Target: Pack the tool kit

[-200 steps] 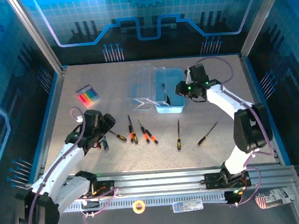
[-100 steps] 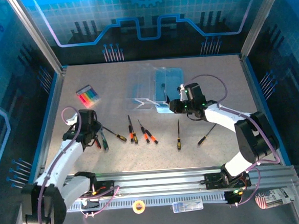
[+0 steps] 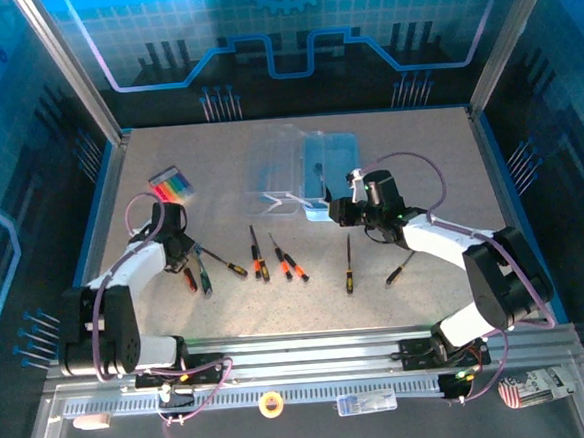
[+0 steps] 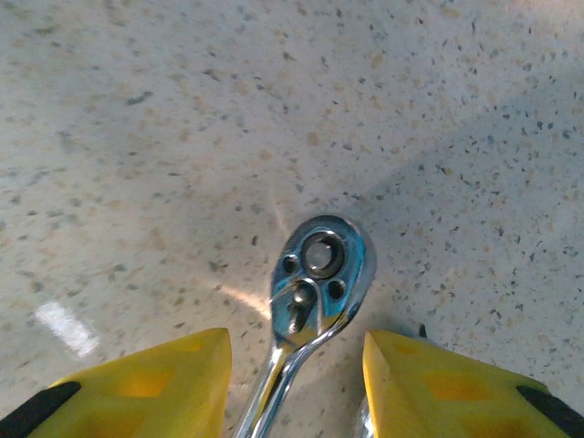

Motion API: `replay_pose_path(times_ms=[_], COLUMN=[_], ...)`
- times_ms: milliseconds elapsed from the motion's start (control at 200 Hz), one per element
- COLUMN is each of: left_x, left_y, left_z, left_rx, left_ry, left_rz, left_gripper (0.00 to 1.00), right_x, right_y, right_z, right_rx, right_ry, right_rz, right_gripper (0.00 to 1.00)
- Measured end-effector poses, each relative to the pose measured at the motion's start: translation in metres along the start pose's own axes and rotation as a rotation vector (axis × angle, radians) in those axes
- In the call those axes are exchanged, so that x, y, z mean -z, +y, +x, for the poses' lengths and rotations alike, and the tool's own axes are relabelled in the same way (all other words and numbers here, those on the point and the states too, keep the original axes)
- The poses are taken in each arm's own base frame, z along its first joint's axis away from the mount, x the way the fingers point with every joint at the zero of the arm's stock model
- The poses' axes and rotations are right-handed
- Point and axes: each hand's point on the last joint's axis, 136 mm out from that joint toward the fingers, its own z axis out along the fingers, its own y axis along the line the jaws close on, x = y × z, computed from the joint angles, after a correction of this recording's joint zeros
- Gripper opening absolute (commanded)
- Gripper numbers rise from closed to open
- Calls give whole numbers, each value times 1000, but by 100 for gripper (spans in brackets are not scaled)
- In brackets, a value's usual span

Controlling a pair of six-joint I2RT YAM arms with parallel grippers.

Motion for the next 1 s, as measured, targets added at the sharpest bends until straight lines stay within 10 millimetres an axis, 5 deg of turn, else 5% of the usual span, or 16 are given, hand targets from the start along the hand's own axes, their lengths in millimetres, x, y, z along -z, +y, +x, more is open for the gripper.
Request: replay_pose_path(times_ms=[335, 570, 1001], left_x=[-17, -20, -8], left_y=[-9, -11, -9], left_z=[3, 2, 18], left_rx=[-36, -36, -33], left_ry=[38, 54, 137], left_rz=[3, 2, 22], left_gripper=[35, 43, 39], right_x=[-1, -2, -2], right_y=[-3, -3, -3], right_z=[4, 5, 4], right_rx=[3, 6, 5], right_ry=[-3, -3, -4], right_rz=[18, 23, 26], right_gripper=[21, 21, 21])
